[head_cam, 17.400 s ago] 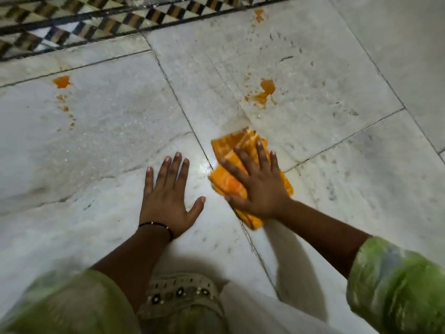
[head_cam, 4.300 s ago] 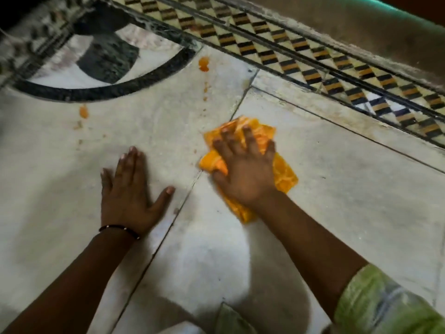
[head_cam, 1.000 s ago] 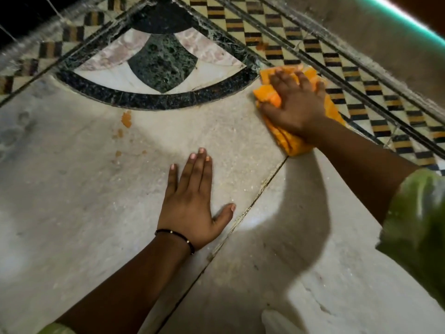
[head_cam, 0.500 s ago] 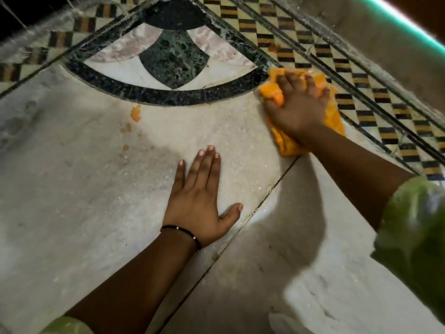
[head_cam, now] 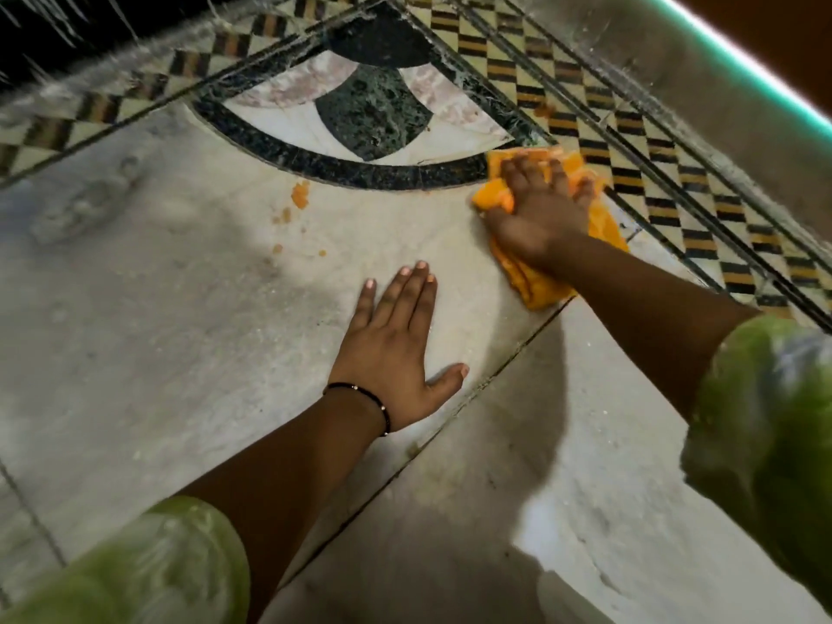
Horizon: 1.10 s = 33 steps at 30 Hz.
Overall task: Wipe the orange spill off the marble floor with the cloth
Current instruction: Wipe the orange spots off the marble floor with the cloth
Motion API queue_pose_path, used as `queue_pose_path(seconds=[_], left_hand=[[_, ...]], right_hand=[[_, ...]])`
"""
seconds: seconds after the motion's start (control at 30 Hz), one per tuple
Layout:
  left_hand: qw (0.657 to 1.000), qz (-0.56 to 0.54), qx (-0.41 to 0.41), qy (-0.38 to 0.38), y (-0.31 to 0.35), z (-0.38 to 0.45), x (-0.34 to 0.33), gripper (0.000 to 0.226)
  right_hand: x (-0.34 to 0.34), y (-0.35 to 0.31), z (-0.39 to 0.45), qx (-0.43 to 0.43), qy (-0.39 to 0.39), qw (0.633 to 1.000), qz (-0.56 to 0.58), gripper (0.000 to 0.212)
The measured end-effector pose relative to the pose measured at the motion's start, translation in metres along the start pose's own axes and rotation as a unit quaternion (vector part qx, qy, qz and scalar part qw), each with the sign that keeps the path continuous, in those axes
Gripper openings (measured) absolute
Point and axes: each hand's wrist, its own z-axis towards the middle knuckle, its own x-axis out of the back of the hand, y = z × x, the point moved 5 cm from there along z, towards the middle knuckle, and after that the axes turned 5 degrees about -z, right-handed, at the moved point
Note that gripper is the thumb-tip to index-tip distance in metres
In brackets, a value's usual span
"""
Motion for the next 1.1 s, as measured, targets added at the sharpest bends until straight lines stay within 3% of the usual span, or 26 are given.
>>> queue_pose_path(seconds=[0.07,0.17,0.23,0.3,0.4,0.47,0.63,0.77,0.87,1.03,1.1], left_hand=[[1.000,0.003,0.001,-0.009,0.000,-0.001,0.002,0.093],[1.000,0.010,-0.016,-0.025,-0.003,0.000,0.003,0.095],[0.997,0.053,-0.054,-0.034,-0.013,0.004,0.013,0.097],[0.994,0.079,-0.076,-0.024,-0.030,0.000,0.031,0.096],[0.996,0.081,-0.029,-0.018,-0.069,-0.028,0.046,0.097],[0.997,0.079,0.008,-0.022,-0.091,-0.055,0.046,0.099],[0.992,0.054,0.115,-0.009,-0.126,-0.092,0.039,0.099],[0.991,0.057,0.120,-0.001,-0.129,-0.094,0.035,0.099],[0.992,0.052,0.114,0.010,-0.129,-0.093,0.035,0.098],[0.993,0.032,0.110,0.013,-0.130,-0.093,0.035,0.099],[0.993,0.023,0.112,0.016,-0.131,-0.093,0.035,0.099]], right_hand=[[-0.002,-0.034,-0.017,0.095,-0.005,0.995,-0.040,0.076],[-0.011,-0.037,-0.071,0.277,0.030,0.959,-0.049,0.079],[-0.014,-0.015,-0.080,0.319,0.028,0.945,-0.070,0.080],[-0.010,0.004,-0.060,0.237,0.012,0.969,-0.065,0.082],[0.000,-0.010,-0.006,0.032,-0.030,0.999,0.004,0.076],[0.007,-0.045,0.013,-0.006,-0.035,0.999,0.014,0.073],[-0.012,-0.073,-0.058,0.115,0.057,0.992,0.002,0.081],[-0.012,-0.045,-0.044,-0.007,0.052,0.998,0.038,0.079],[-0.005,-0.067,-0.011,-0.060,0.030,0.996,0.053,0.073],[-0.013,-0.079,-0.072,0.150,0.063,0.987,-0.002,0.084],[-0.011,-0.070,-0.068,0.146,0.063,0.987,-0.011,0.083]])
